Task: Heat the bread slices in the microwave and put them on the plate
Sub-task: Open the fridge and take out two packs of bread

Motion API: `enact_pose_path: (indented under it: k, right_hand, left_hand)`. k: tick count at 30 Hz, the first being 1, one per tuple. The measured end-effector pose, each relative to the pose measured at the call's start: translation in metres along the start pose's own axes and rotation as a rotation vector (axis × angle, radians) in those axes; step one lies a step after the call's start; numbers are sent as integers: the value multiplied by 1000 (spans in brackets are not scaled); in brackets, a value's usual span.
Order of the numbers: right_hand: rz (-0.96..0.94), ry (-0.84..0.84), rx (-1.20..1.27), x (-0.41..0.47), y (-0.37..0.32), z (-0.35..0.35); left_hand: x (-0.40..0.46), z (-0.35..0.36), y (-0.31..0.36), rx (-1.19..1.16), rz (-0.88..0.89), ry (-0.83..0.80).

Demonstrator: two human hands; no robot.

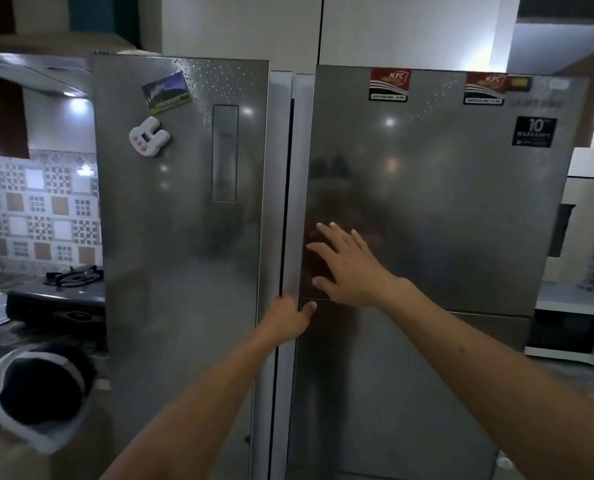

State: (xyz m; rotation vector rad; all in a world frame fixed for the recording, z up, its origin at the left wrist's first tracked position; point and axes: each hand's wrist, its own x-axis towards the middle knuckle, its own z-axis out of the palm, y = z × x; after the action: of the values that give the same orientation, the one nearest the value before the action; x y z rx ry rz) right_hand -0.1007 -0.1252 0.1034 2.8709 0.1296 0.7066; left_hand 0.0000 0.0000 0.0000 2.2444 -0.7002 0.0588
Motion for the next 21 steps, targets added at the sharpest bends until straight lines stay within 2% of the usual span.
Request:
enact_pose_path:
  k: [4, 10, 15, 21]
  right_hand:
    - [-209, -66, -366, 47, 0, 14]
    - [-227, -182, -857, 101, -1, 11]
    - [-215, -350, -874, 124, -12, 1]
    - [-225, -326, -816, 115, -13, -7]
  left_hand:
    - [20, 8, -11, -26, -49, -65]
    - [42, 20, -27, -169, -21, -80]
    - [44, 24, -31, -250, -32, -55]
    - [41, 25, -31, -361, -47, -63]
